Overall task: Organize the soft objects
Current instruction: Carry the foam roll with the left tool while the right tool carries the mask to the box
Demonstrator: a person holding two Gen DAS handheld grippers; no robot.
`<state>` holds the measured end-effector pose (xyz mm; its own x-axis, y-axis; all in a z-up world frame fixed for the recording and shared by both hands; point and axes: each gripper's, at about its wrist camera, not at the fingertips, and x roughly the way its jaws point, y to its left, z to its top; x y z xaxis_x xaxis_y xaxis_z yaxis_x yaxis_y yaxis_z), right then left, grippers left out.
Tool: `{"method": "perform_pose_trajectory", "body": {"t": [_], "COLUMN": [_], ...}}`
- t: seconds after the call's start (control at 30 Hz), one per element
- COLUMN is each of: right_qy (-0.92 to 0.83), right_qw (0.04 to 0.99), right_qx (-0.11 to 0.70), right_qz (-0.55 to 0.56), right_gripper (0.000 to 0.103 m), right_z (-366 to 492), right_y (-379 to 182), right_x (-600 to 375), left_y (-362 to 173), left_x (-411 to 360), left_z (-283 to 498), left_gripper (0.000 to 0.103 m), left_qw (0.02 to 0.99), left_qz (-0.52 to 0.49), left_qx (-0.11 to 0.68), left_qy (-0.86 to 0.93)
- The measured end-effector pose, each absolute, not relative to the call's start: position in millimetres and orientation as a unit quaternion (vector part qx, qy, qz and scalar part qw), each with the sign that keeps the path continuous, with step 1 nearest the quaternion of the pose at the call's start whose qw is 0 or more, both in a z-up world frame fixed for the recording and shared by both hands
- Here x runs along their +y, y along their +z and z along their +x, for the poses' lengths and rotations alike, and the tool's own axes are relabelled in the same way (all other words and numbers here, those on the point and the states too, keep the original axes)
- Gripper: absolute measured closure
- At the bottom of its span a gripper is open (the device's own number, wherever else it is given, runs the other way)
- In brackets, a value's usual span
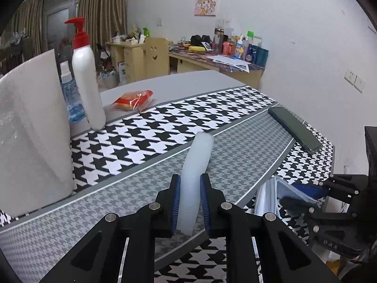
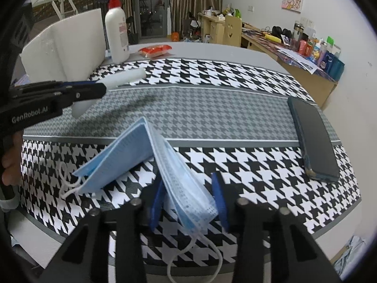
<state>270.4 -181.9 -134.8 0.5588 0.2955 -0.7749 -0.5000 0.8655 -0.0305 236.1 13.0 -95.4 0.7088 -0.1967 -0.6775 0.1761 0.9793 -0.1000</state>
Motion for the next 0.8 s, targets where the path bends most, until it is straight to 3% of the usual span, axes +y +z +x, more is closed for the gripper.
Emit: {"method": "perform_pose_trajectory", "body": {"t": [0.1, 0.2, 0.8], "right_qy": [0.227, 0.223, 0.204], "right_qw": [0.873, 0.874, 0.905], "right_qx": [0.413, 0.416, 0.366], "right_qz": [-0.125, -0.117, -0.075], "right_gripper": [0.088, 0.092, 0.093], "right_z": [268, 267, 243], "right_y": [-134, -132, -87], "right_x": [-182, -182, -176], "left_y": [-93, -88, -53], "left_x": [16, 19, 31], "left_z": [232, 228, 188], "left_gripper": [0.085, 0.085, 0.085], "left_qw": [0.927, 0.931, 0.951], "left_qz": [-0.019, -0.023, -0.036], "left_qx": [0.362, 0.351, 0.294], "left_qy": [-0.098, -0.097, -0.089]}}
